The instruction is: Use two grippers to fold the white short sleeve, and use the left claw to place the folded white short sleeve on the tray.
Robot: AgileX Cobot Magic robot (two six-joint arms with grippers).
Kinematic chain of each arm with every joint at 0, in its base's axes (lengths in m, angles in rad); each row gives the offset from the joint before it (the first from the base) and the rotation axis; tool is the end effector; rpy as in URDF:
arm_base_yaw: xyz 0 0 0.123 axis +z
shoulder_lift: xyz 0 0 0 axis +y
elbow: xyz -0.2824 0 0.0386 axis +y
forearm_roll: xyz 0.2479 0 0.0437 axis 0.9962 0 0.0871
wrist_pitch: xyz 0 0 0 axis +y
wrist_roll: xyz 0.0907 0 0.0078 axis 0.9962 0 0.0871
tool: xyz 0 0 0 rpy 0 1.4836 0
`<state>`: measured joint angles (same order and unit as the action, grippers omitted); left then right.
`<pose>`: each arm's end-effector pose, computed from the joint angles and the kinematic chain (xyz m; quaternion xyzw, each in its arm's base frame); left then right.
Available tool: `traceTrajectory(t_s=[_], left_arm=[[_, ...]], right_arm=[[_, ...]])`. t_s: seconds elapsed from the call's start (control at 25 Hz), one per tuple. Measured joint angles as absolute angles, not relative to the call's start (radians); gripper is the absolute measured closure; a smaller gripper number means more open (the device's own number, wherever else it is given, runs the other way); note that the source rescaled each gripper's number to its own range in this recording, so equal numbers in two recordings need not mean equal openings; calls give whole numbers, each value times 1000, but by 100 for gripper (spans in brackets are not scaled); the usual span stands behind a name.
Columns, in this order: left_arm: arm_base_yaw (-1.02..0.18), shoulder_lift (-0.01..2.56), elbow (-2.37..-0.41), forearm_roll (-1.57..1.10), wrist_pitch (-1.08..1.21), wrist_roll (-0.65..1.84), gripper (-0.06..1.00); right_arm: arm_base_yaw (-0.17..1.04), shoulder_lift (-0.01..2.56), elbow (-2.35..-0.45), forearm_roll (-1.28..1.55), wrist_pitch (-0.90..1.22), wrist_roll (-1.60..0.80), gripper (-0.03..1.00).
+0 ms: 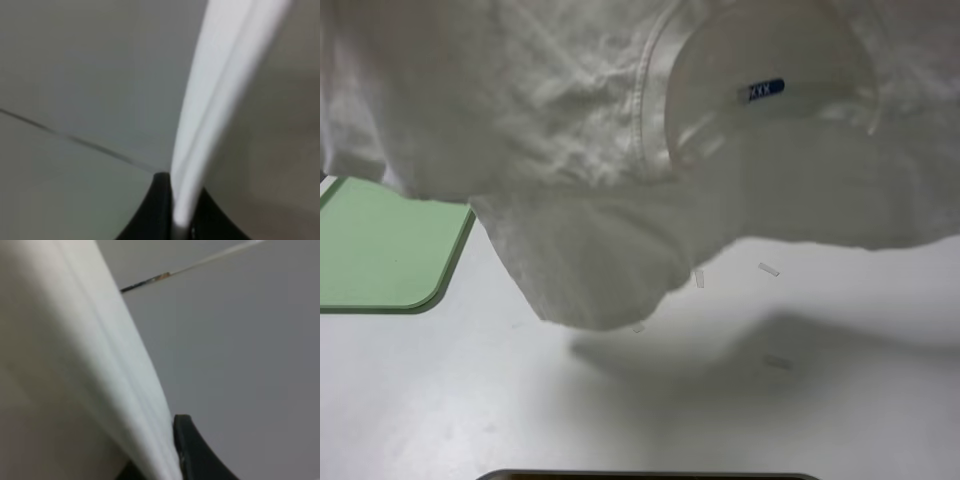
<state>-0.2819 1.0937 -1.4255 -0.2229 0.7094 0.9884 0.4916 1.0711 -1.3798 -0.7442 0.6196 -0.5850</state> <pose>0.1993 -0.0714 0.4888 0.4532 0.6561 0.1036 0.5945 0.1975 0.0650 0.4989 -0.4588 0.5741 -0.3764 0.5641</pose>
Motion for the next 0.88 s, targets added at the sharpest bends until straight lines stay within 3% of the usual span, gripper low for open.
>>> traceTrajectory(t_s=[0.12,0.28,0.48,0.52,0.6,0.88], left_arm=[[-282,1163,-1427,-184,730,984,94],[-278,1520,-1427,-70,788,975,94],[-262,1735,-1427,-32,762,922,94],[-251,1852,-1427,7,686,814,94],[-247,1878,-1427,32,646,769,94],[-244,1893,-1427,85,542,774,94]], right_arm=[[475,1183,-1393,-720,622,-606,97],[408,1401,-1393,-698,626,-598,97],[354,1591,-1392,-692,613,-565,97],[341,1639,-1392,-691,607,-549,97],[302,1805,-1388,-706,536,-478,97],[290,1860,-1388,-769,443,-466,97]])
